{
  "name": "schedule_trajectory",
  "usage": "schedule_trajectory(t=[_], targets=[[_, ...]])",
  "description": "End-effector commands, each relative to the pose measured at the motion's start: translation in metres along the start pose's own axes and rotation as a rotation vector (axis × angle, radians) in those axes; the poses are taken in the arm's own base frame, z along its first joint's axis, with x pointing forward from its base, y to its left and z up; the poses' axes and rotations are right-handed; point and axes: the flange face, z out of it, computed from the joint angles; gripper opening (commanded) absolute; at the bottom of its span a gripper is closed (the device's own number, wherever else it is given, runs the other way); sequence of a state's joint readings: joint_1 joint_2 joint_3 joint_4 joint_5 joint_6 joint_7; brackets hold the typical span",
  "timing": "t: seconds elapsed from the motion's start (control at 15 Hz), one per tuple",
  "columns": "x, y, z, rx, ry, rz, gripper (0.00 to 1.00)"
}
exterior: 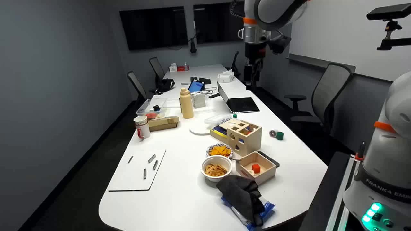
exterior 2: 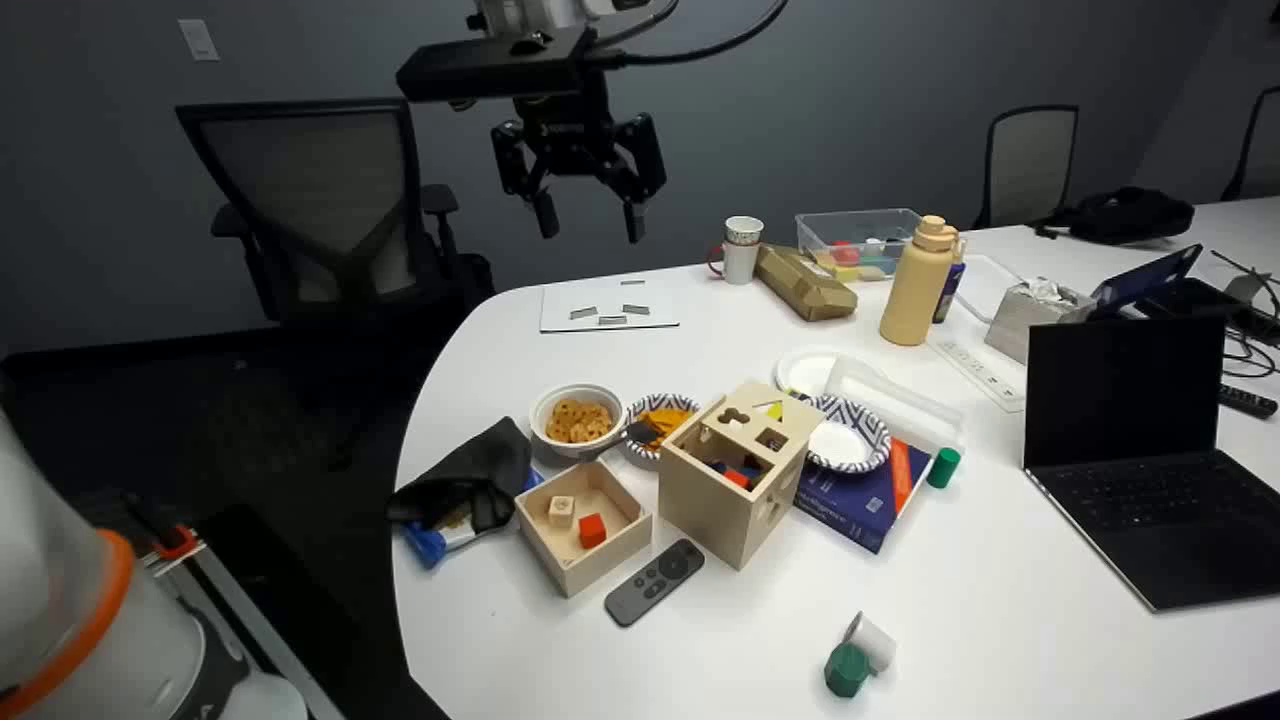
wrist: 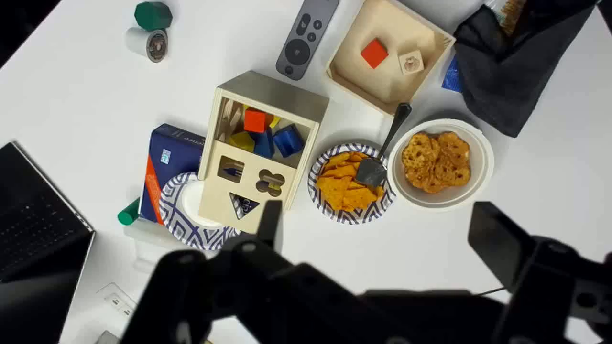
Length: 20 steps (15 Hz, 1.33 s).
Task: Press a button on the remote
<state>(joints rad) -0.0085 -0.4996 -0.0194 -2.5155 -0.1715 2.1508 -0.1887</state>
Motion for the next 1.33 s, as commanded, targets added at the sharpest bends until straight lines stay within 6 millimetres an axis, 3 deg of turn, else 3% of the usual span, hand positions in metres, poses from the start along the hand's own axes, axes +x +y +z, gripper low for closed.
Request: schedule_trajectory(t=[0.0, 0.53, 0.87, 1.27], targets=[[0.000, 0.000, -0.001, 0.000, 0.000, 0.000, 1.00], [0.001, 0.000, -0.002, 0.000, 0.002, 0.000, 1.00], [-0.003, 0.037, 0.062, 0.063, 0.012, 0.088, 1.00], [-0.024, 0.085, 0.161, 0.105, 0.035, 0.269, 1.00]])
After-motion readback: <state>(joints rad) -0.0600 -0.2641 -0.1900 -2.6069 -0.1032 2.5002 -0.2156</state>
